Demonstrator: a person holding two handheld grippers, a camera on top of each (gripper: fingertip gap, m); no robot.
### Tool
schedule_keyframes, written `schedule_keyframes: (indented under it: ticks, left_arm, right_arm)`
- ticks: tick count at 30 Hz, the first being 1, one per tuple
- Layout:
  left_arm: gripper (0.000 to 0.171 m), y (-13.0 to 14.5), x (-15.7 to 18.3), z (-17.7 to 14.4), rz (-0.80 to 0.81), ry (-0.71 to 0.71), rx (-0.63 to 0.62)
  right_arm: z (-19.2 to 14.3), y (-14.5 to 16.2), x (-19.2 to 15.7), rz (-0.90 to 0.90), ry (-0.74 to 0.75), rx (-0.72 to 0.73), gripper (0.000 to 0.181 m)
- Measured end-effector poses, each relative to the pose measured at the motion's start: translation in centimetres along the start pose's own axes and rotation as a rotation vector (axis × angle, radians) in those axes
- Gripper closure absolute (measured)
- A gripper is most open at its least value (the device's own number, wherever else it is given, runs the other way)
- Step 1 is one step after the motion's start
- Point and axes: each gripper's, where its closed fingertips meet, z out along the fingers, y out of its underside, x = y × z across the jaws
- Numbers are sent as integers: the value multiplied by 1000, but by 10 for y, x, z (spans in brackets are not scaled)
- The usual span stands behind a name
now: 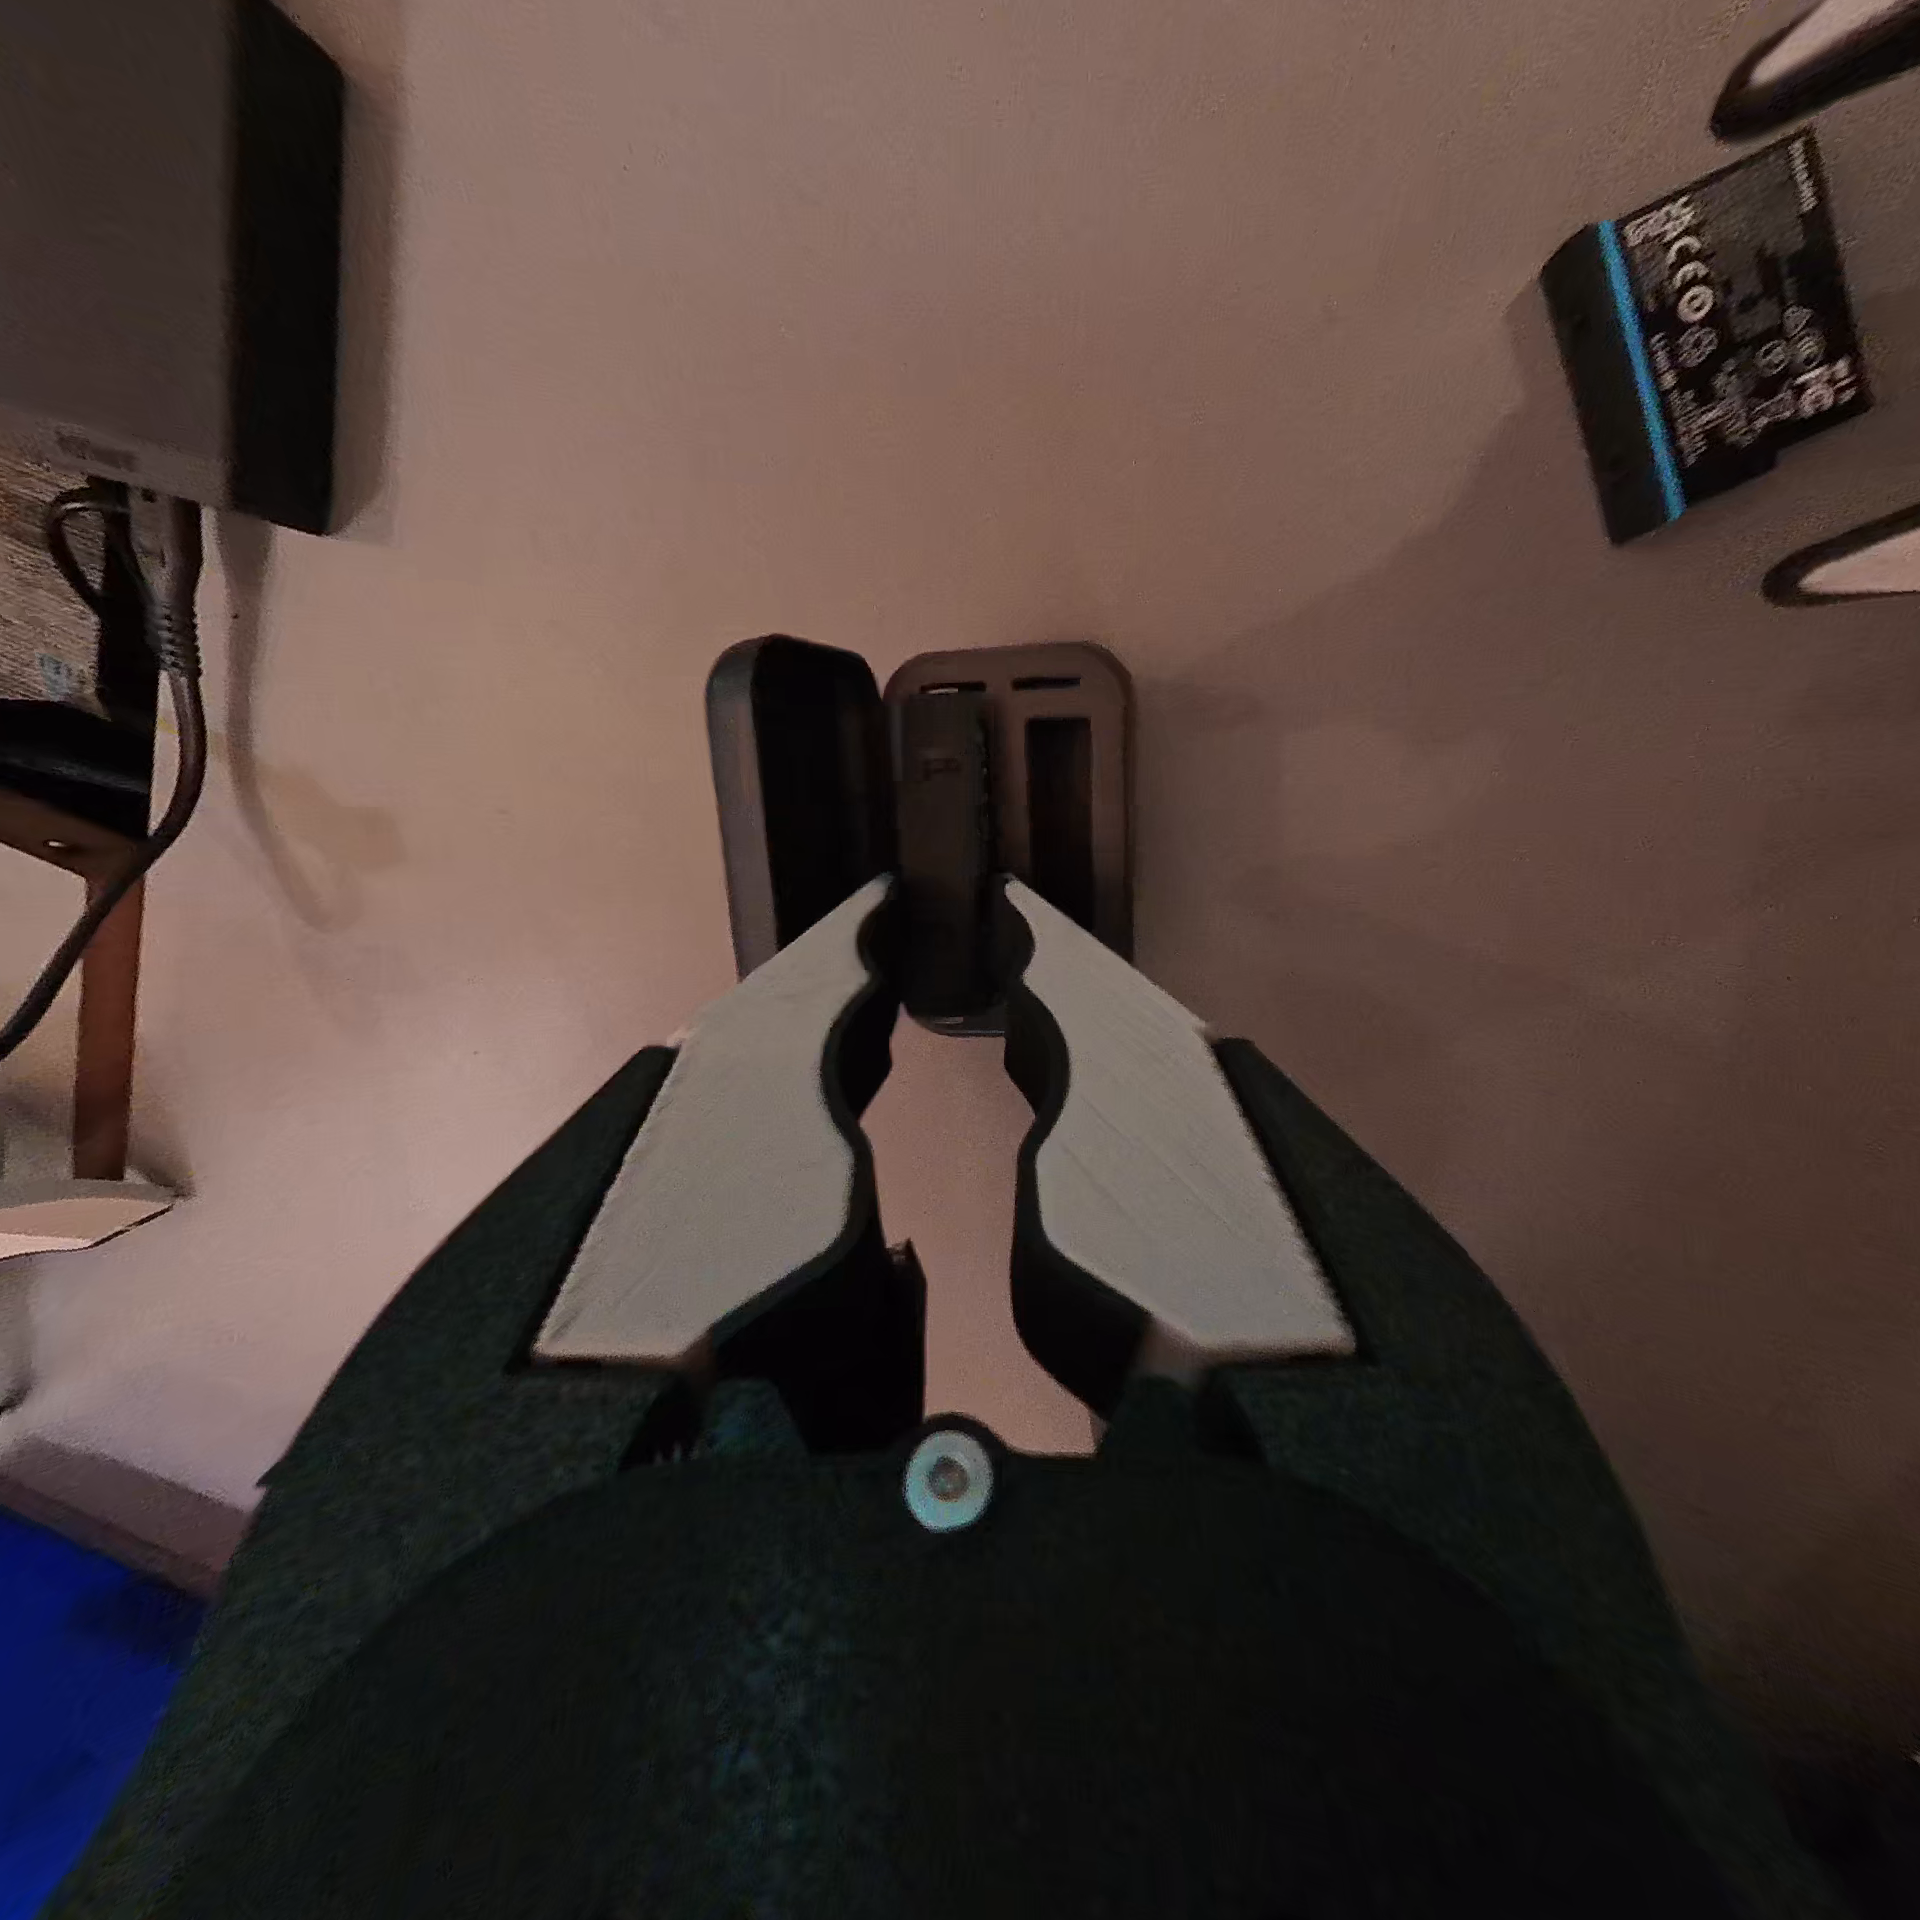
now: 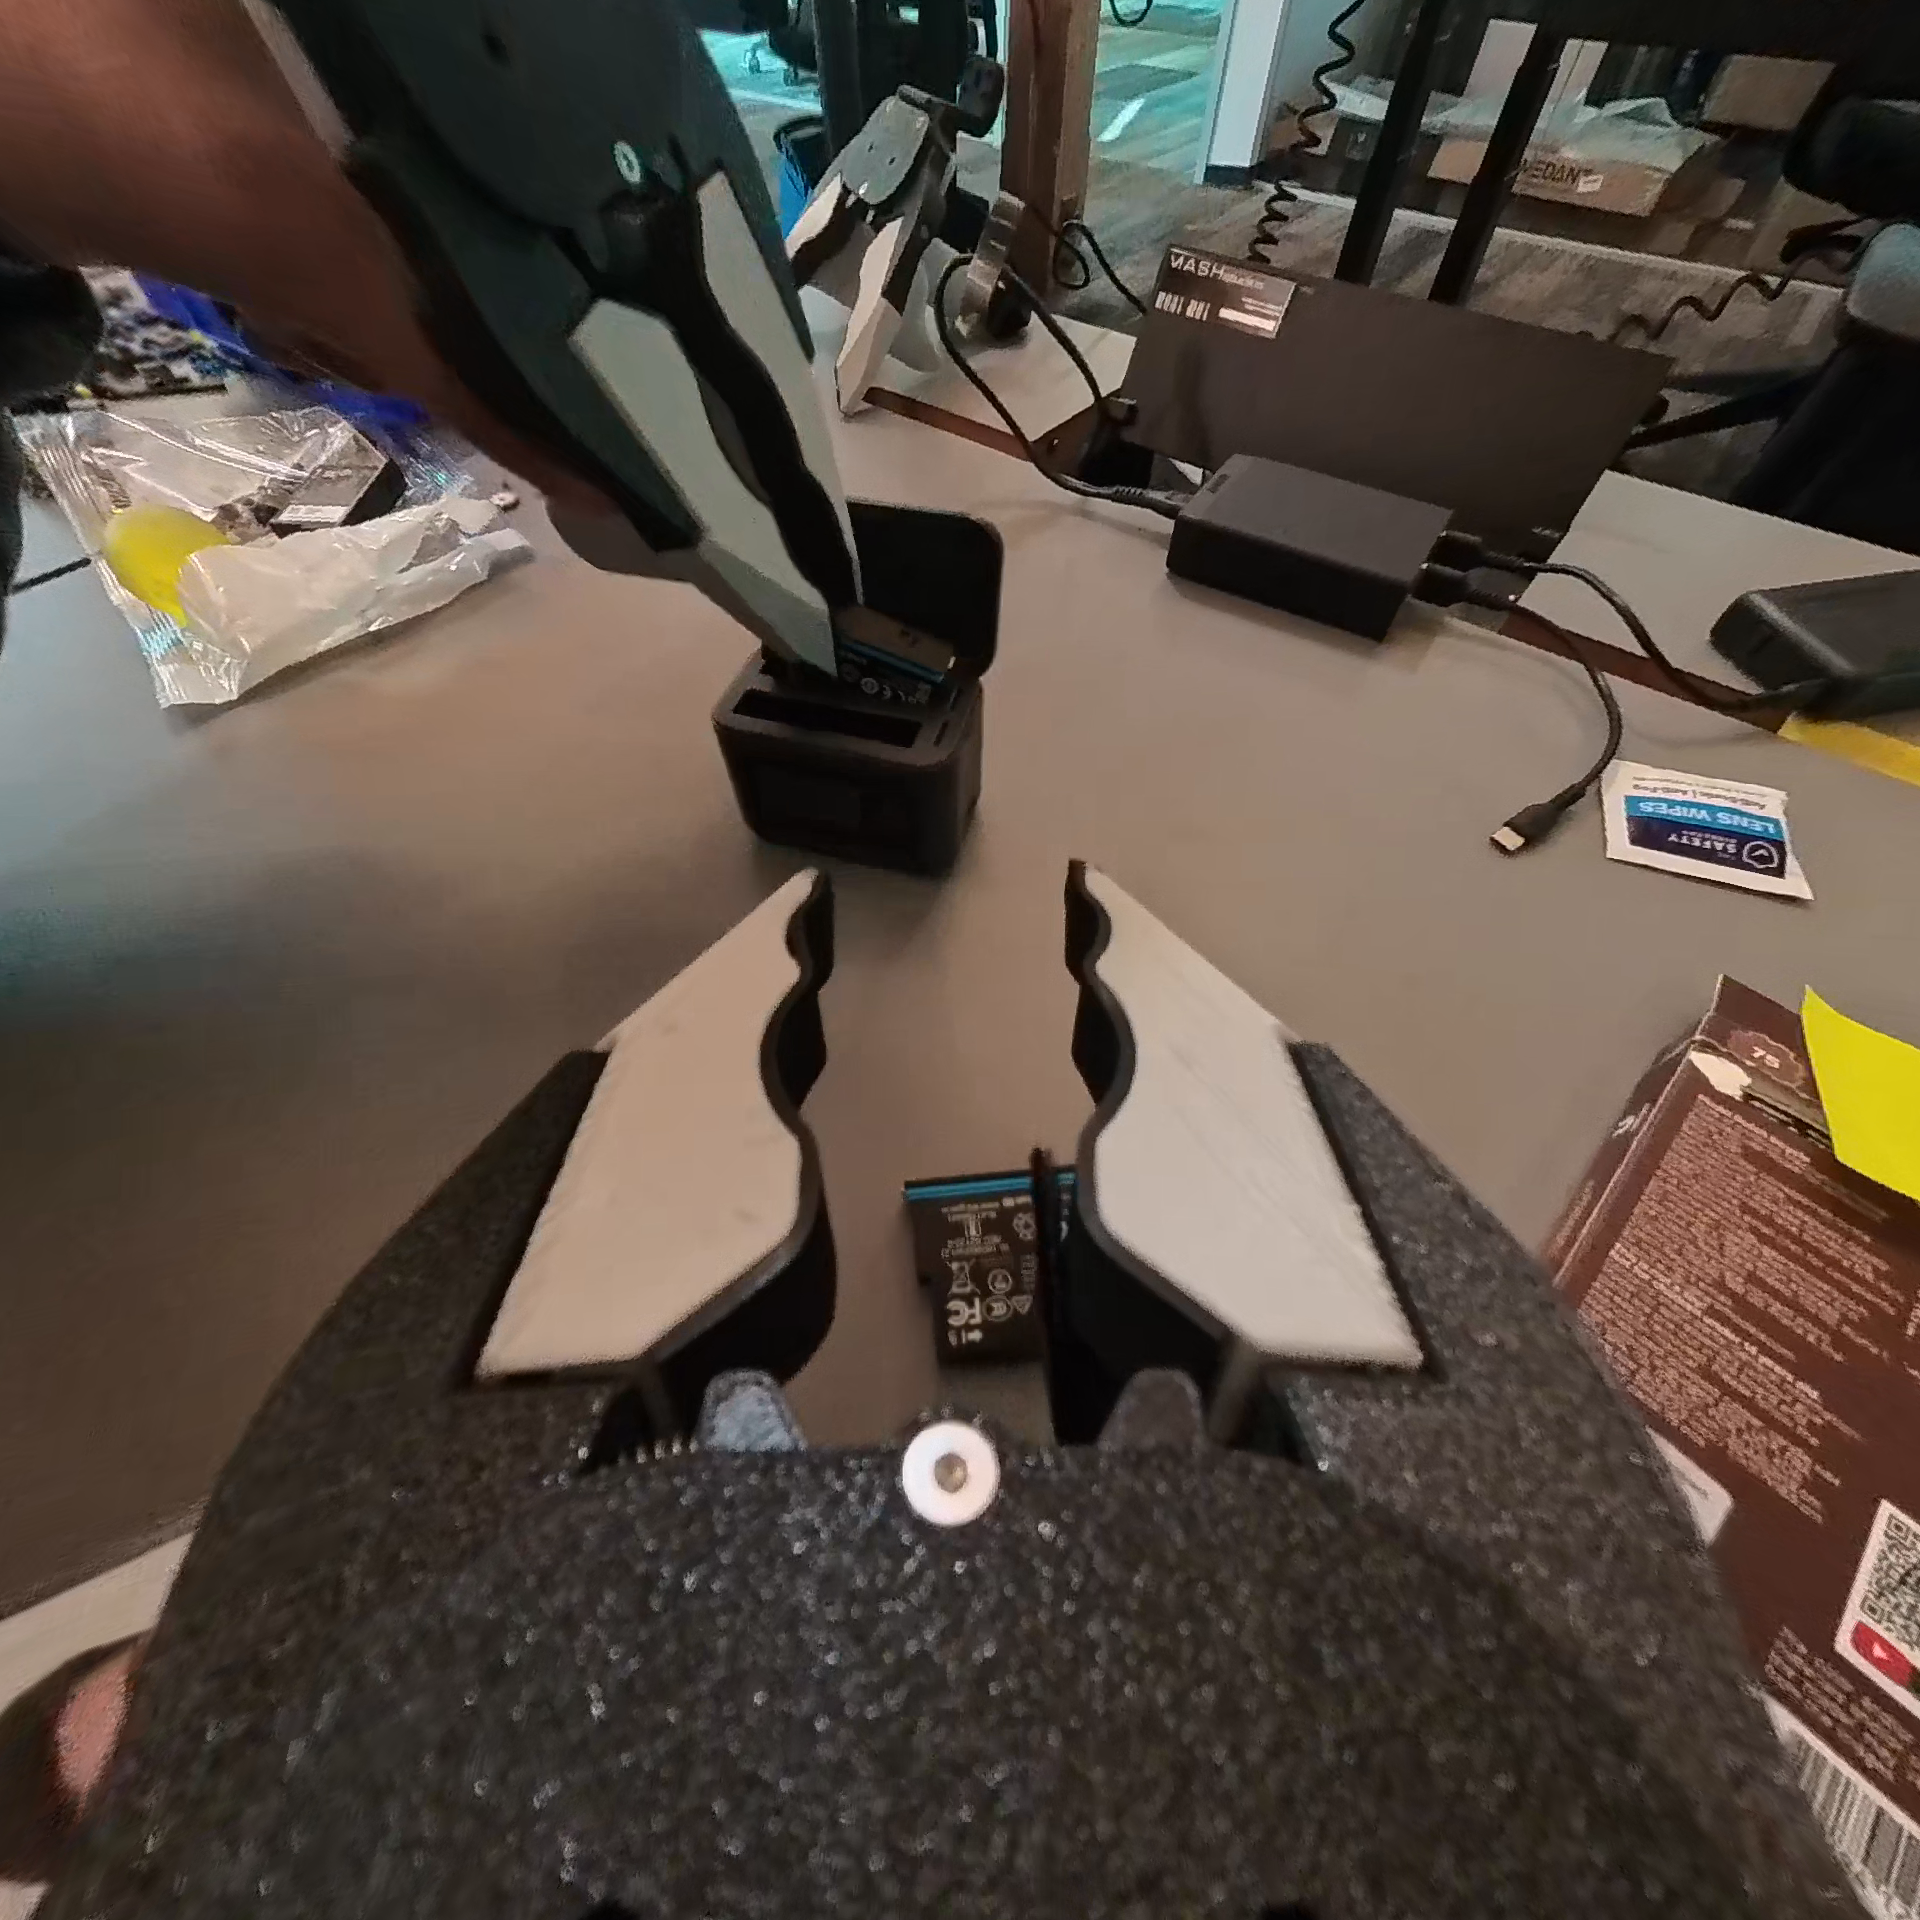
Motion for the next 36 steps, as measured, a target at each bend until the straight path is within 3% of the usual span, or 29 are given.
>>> schedule_keyframes:
  ticks: [9, 12, 16, 21, 28, 34, 36]
  left_arm:
    - [158, -6, -3, -5, -143, -33, 165]
    - [158, -4, -2, -1, -139, -56, 196]
    - [158, -6, -3, 0, -182, -54, 237]
    - [158, -7, -7, -2, -243, -71, 321]
    - [158, -15, -8, -7, -291, -115, 466]
    - [157, -8, -3, 4, -300, -144, 451]
    - [149, -11, 1, 3, -321, -108, 464]
  right_arm:
    - [-2, 12, 6, -11, 11, -50, 138]
    - [-3, 32, 11, -17, -9, -171, 135]
    - [-9, 66, 16, -52, -47, -395, 115]
    - [-24, 94, 15, -143, -89, -577, 112]
    - [-14, 100, 17, -131, -104, -611, 116]
    - [-11, 100, 16, -91, -122, -618, 125]
    - [-9, 98, 16, -69, -123, -602, 125]
